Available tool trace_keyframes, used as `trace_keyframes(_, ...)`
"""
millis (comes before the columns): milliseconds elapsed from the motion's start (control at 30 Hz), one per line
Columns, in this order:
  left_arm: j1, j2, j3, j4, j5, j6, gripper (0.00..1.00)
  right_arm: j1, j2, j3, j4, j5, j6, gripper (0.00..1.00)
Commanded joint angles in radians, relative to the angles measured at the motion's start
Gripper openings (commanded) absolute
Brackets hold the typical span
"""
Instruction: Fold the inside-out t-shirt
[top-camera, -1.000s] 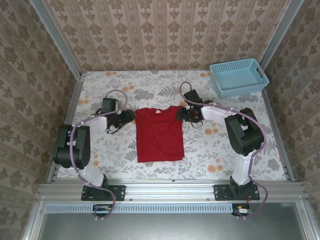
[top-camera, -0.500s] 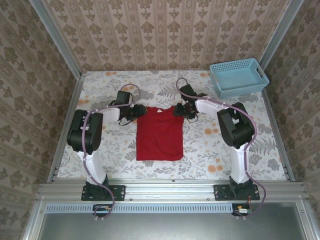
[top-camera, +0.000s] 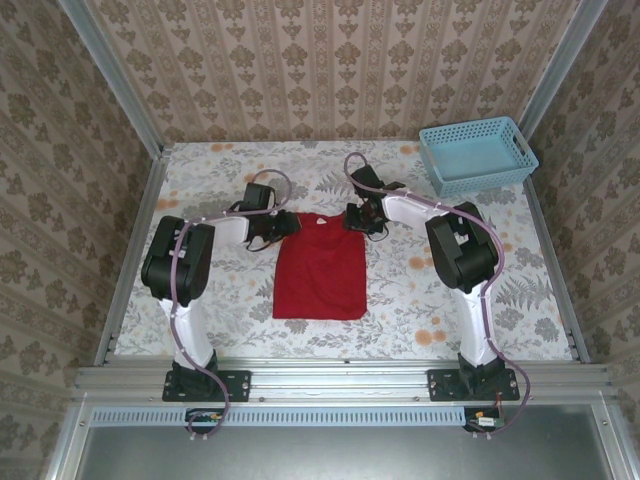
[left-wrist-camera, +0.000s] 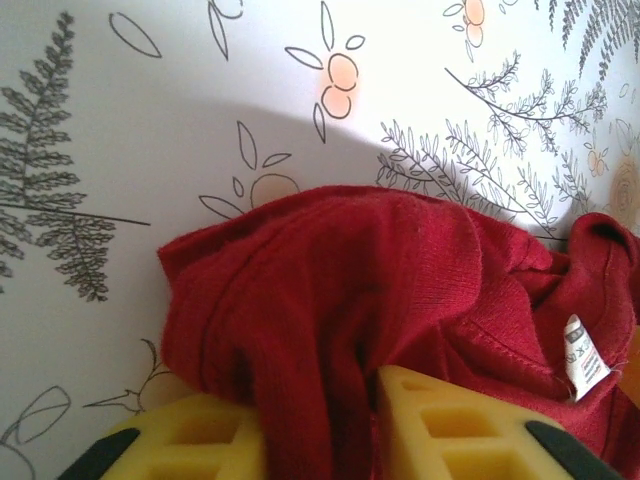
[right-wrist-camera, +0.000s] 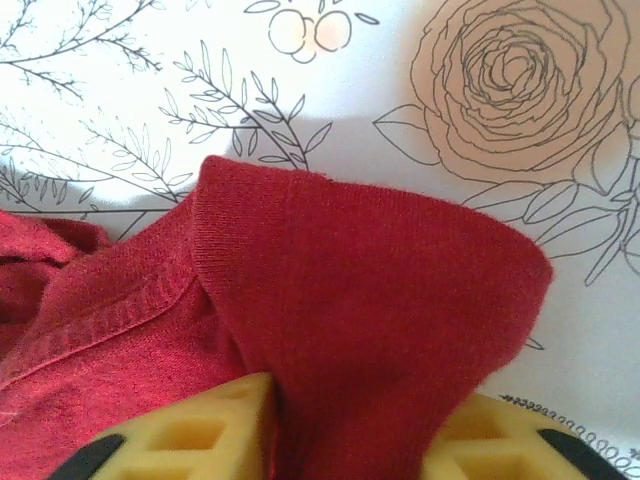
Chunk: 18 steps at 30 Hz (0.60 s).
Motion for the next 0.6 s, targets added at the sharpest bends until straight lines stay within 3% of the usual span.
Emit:
trace_keyframes(0, -0.005, -0.011, -0.038, 0.005, 0.017, -0.01, 0.25, 0.066, 0.054, -0.009, 0.121, -0.107, 0.003, 0.28)
trace_keyframes(200, 0.021, -0.093, -0.13, 0.053, 0.005, -0.028, 0.14, 0.039, -0.045, -0.114, 0.177, -0.085, -0.003, 0.13)
trace_keyframes(367, 0.039, -0.168, -0.163, 0.087, 0.007, -0.038, 0.06, -0.005, -0.116, -0.165, 0.244, -0.139, 0.019, 0.02)
trace_keyframes(567, 0.09, -0.158, 0.027, 0.055, 0.084, -0.056, 0.0, -0.073, -0.104, 0.04, 0.171, -0.177, 0.012, 0.0)
